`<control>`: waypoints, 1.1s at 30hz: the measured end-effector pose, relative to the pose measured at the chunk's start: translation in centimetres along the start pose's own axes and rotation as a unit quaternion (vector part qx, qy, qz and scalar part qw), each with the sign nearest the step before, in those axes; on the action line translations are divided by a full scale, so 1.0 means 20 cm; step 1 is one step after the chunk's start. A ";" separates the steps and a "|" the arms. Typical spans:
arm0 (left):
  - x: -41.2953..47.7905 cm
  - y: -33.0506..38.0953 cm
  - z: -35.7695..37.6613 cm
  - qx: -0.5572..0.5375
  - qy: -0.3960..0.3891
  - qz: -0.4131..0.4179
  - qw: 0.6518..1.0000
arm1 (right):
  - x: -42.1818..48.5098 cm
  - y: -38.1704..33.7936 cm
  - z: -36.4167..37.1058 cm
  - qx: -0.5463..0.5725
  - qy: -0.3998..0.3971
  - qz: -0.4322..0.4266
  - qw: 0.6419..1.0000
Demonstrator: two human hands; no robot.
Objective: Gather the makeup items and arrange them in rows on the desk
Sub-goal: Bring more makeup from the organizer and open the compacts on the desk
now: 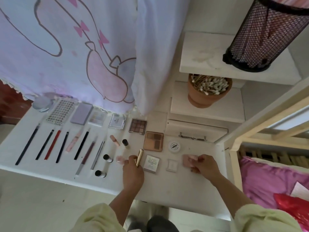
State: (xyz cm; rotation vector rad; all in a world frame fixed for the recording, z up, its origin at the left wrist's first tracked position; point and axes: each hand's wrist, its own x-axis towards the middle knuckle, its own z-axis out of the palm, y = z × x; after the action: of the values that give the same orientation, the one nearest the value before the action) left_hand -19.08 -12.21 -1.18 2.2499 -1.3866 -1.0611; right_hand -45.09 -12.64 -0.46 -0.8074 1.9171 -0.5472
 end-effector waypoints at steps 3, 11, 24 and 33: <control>0.00 0.00 0.01 0.013 0.005 0.017 1.000 | 0.02 0.02 -0.01 -0.072 0.024 -0.009 0.997; -0.01 -0.02 0.03 0.019 0.009 0.036 0.999 | 0.05 0.07 -0.04 -0.146 0.075 -0.020 0.986; -0.04 -0.06 0.03 0.019 0.017 0.051 0.998 | 0.00 0.04 0.05 -0.194 0.046 -0.031 0.979; -0.10 -0.08 0.01 0.021 0.031 0.055 0.998 | -0.08 -0.04 0.07 -0.141 0.102 -0.108 0.979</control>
State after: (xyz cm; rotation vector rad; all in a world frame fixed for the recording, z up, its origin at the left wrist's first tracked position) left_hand -18.73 -9.73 -1.48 2.1871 -1.5002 -0.9267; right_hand -43.09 -12.00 0.44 -1.1921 2.1401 -0.5091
